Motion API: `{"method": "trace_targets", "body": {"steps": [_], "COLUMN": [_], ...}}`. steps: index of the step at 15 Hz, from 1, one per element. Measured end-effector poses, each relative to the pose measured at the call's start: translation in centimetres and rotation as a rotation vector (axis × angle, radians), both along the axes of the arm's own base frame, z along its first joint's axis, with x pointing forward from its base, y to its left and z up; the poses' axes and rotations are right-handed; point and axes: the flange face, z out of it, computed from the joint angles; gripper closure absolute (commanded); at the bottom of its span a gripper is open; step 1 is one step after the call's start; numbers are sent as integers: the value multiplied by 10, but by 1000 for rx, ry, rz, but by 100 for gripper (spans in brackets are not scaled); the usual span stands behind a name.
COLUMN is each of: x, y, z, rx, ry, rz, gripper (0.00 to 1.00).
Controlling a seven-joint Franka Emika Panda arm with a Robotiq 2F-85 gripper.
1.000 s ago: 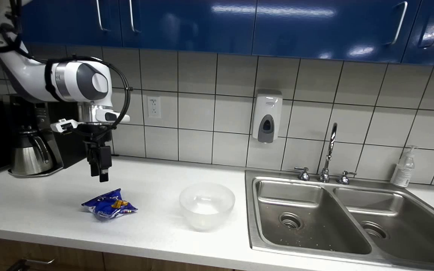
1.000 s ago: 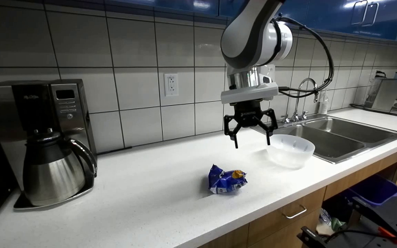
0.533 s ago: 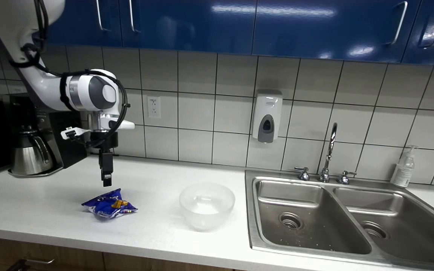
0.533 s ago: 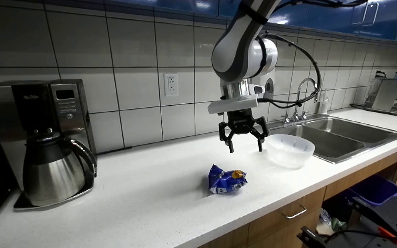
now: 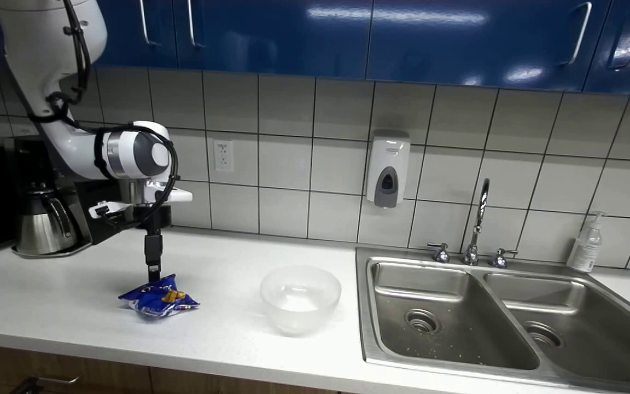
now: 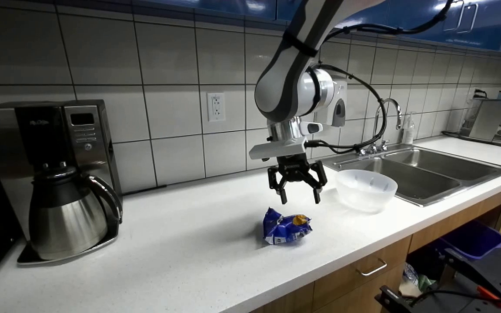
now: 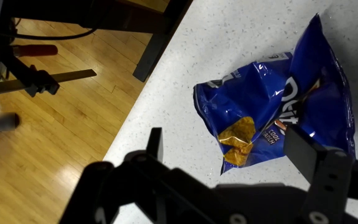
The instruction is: Put the dorito packet into the clear bowl
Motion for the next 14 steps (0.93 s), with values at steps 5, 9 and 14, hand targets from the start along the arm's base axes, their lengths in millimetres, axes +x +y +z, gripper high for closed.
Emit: {"method": "trace_targets", "body": {"steps": [5,9,14], "x": [11,16,21], "y": [6,1,-2], "z": [-16,-28,-31], "rx": [-17,-25,-19], "ry": [-5,-11,-46], "rz": [-17,-26,-32], "gripper": [0,0,0]}}
